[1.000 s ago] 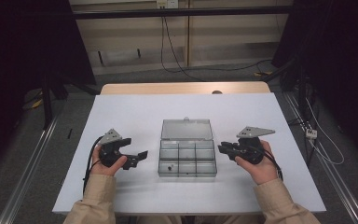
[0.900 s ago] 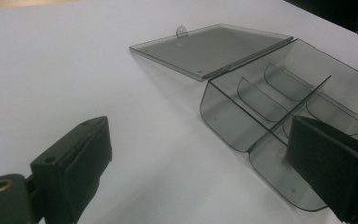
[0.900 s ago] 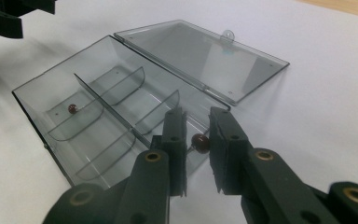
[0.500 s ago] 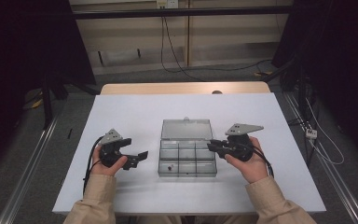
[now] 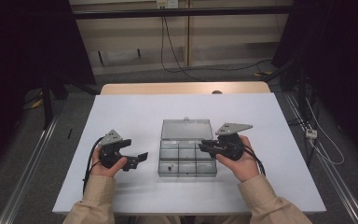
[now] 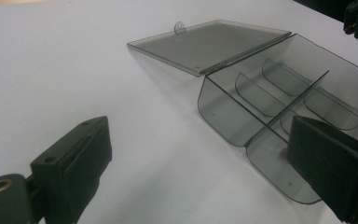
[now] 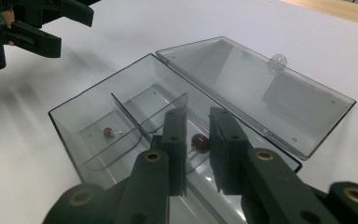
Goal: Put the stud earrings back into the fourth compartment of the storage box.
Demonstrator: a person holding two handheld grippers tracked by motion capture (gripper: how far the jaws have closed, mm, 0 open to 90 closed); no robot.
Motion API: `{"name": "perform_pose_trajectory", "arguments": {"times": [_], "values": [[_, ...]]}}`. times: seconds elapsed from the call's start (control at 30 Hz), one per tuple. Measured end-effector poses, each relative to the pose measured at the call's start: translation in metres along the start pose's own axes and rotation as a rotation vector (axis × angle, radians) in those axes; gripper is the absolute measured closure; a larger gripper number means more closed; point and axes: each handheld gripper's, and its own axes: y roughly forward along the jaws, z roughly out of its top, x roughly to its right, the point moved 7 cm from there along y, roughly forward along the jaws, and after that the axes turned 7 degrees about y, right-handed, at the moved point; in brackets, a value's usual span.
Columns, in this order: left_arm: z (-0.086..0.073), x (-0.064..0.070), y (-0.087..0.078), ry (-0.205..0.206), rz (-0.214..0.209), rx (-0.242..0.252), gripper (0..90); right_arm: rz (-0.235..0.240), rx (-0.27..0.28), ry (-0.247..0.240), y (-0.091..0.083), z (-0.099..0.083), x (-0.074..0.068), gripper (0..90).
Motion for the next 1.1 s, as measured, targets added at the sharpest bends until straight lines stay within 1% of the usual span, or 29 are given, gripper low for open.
{"name": "perform_pose_trajectory", "arguments": {"times": [0.23, 0.4, 0.53, 0.63, 0.77, 1.1], "values": [[-0.001, 0.0, -0.003, -0.001, 0.001, -0.006, 6.7, 0.012, -0.008, -0.008, 0.007, 0.001, -0.005, 76.8], [-0.001, 0.001, -0.004, -0.003, 0.0, 0.002, 6.6, 0.021, -0.011, -0.018, 0.012, 0.002, -0.009, 76.9], [-0.003, 0.0, -0.005, -0.004, 0.006, -0.004, 6.7, 0.033, -0.013, -0.027, 0.017, 0.003, -0.014, 76.8], [-0.003, -0.001, -0.006, -0.003, 0.009, 0.001, 6.6, 0.042, -0.018, -0.03, 0.02, 0.004, -0.018, 76.8], [-0.003, 0.0, -0.007, -0.008, 0.008, 0.002, 6.7, 0.05, -0.024, -0.038, 0.025, 0.003, -0.022, 76.8], [-0.003, -0.001, -0.006, -0.004, 0.007, -0.001, 6.7, 0.077, -0.036, -0.052, 0.034, 0.001, -0.034, 76.8]]}}
